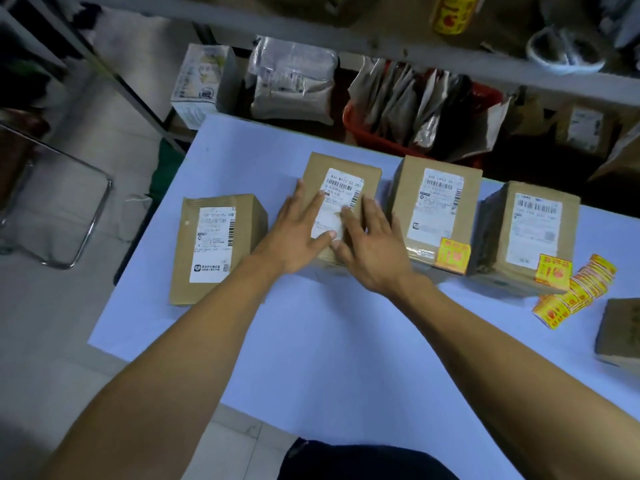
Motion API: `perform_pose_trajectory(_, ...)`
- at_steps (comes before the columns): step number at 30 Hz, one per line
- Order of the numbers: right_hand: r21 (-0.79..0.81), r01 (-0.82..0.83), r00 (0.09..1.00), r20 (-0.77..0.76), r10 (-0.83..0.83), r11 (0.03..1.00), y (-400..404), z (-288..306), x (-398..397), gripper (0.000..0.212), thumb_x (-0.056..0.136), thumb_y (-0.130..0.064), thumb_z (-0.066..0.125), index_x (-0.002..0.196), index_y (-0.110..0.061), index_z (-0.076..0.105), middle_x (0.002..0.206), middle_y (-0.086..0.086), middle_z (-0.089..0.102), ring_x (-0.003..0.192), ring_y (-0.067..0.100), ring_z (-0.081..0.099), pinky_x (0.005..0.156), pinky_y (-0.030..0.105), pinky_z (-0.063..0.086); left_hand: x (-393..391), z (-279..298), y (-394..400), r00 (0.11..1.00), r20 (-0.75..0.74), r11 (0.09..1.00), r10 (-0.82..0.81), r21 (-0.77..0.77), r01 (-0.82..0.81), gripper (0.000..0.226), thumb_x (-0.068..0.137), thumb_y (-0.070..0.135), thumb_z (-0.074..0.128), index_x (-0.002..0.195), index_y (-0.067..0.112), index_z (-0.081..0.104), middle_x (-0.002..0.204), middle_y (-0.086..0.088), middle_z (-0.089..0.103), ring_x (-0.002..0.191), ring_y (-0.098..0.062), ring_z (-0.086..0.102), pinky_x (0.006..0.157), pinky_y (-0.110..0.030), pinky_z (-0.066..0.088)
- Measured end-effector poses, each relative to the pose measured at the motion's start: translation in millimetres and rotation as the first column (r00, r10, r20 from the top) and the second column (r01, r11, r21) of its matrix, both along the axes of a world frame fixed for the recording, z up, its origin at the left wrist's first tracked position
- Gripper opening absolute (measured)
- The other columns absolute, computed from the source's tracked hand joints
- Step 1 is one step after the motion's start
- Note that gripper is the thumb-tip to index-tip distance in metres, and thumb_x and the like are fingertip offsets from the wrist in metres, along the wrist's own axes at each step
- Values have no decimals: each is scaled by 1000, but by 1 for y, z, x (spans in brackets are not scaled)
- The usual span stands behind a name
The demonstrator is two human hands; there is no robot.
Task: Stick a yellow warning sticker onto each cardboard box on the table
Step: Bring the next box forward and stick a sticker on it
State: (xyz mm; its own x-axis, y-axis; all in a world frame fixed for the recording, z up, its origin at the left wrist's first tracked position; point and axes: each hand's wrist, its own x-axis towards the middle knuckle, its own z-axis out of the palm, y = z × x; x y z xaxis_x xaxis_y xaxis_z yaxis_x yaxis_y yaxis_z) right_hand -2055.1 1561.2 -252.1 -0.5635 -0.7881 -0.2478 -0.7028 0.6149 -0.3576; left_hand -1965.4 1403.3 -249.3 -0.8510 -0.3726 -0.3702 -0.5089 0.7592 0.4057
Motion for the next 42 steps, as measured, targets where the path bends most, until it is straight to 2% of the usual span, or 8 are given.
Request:
perform_pose_trajectory(6, 18, -34, 996, 83, 32, 999, 10, -14, 18, 73, 97, -55, 22, 155, -11, 28, 163, 28, 12, 152, 42, 12, 119, 58, 13, 23, -17, 18, 999, -43, 999, 28, 20, -27, 79, 97, 47, 52, 158, 18, 11, 165, -14, -15, 151, -38, 13, 122, -43, 18)
perform_pose_trajectory(11, -343, 244, 945, 292, -144, 907, -2, 0, 16, 58, 100, -30, 49, 153, -11, 36, 160, 19, 25, 150, 30, 24, 122, 38, 22, 21, -5, 9, 928, -188, 936, 323, 206, -284, 78, 95, 41, 60, 158, 20, 19, 167, -7, 5, 153, -16, 11, 118, -23, 14)
perform_pose_trajectory(14, -282, 640, 671, 659, -340, 715, -25, 8, -1, 67, 100, -34, 53, 158, -20, 22, 165, 1, 23, 152, 13, 18, 123, 28, 12, 0, 7, -2, 752, -57, 659, 657, 528, -536, 70, 94, 41, 63, 153, 23, 31, 156, 2, 40, 140, -4, 39, 113, -25, 33)
perform_pose_trajectory(16, -130, 803, 412, 826, -385, 581, -41, 0, -9, 72, 98, -40, 53, 159, -27, 16, 158, -7, 37, 144, 12, 36, 122, 37, 26, -7, -2, -12, 654, 96, 416, 750, 700, -580, 30, 96, 34, 62, 125, 26, 55, 115, 18, 69, 98, 11, 65, 91, -20, 49)
perform_pose_trajectory(18, -13, 850, 264, 875, -405, 527, -50, -12, -12, 77, 98, -39, 55, 160, -31, 10, 153, -9, 45, 136, 13, 46, 117, 38, 34, -9, -13, -19, 695, 138, 392, 706, 741, -545, 23, 95, 41, 62, 112, 26, 63, 97, 17, 76, 89, 0, 72, 93, -33, 54)
perform_pose_trajectory(24, 174, 855, 2, 942, -337, 489, -49, -35, -19, 91, 81, -55, 69, 156, -36, 21, 141, -5, 59, 117, 18, 64, 100, 45, 53, -3, -28, -24, 758, 211, 371, 617, 772, -517, 66, 77, 72, 59, 134, 38, 57, 126, 14, 68, 120, -14, 63, 110, -46, 42)
perform_pose_trajectory(28, 152, 845, 35, 941, -337, 513, -44, -43, -18, 109, 61, -79, 73, 153, -40, 28, 145, -6, 55, 125, 17, 59, 105, 46, 49, -4, -25, -21, 752, 217, 344, 623, 787, -512, 67, 80, 71, 56, 138, 38, 53, 131, 13, 66, 124, -15, 60, 112, -47, 39)
perform_pose_trajectory(42, -49, 824, 189, 963, -191, 565, -11, 31, -5, 83, 77, -59, 71, 149, -29, 39, 132, -7, 66, 112, 14, 68, 101, 42, 53, 25, 43, 34, 640, 62, 256, 766, 883, -393, 43, 95, 49, 53, 130, 26, 61, 121, 1, 72, 114, -21, 67, 104, -51, 48)
